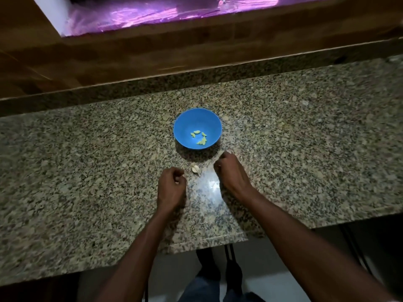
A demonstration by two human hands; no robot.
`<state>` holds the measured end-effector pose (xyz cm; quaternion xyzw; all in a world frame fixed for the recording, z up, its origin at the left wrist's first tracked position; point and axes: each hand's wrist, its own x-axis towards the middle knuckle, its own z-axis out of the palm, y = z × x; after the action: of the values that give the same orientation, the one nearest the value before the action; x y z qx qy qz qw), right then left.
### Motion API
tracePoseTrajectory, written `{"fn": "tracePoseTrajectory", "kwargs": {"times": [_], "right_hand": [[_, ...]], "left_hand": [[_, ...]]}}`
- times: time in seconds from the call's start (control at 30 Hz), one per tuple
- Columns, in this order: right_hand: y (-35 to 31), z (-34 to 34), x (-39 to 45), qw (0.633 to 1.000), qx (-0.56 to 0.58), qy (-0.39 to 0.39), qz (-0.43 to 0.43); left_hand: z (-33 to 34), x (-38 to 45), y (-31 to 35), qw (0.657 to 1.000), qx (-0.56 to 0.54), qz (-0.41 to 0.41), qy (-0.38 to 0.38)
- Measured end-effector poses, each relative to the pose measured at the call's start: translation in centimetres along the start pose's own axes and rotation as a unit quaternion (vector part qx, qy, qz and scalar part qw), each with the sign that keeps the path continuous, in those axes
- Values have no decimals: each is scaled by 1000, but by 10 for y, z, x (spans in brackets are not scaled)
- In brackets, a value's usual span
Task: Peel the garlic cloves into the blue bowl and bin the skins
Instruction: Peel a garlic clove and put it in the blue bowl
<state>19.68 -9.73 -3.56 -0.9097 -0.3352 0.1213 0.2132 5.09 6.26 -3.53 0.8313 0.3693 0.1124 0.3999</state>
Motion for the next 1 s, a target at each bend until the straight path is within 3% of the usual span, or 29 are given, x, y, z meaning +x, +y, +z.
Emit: {"fn": "tracePoseTrajectory", "kwargs": {"times": [0.23,0.4,0.5,0.63,0.7,0.83,1.0], "right_hand": [[-4,-3,9,999,-27,-15,-14],[-14,-33,12,996,68,-39,30],[-29,-62,21,980,187,0,64],[-48,-96,56,962,257,85,49],[-52,-100,78,963,249,96,37],[-47,-87,109,979,196,44,46],[-41,-79,117,985,163,18,53]], "left_hand": [[-2,36,1,1000,-18,18,-13],[-4,50,1,999,-39,12,-20],[-2,59,1,999,-44,4,-20],[2,61,5,999,-35,1,-6],[3,58,9,999,-36,4,-3],[9,49,16,999,-47,23,-4],[19,43,16,994,-46,83,-48]]}}
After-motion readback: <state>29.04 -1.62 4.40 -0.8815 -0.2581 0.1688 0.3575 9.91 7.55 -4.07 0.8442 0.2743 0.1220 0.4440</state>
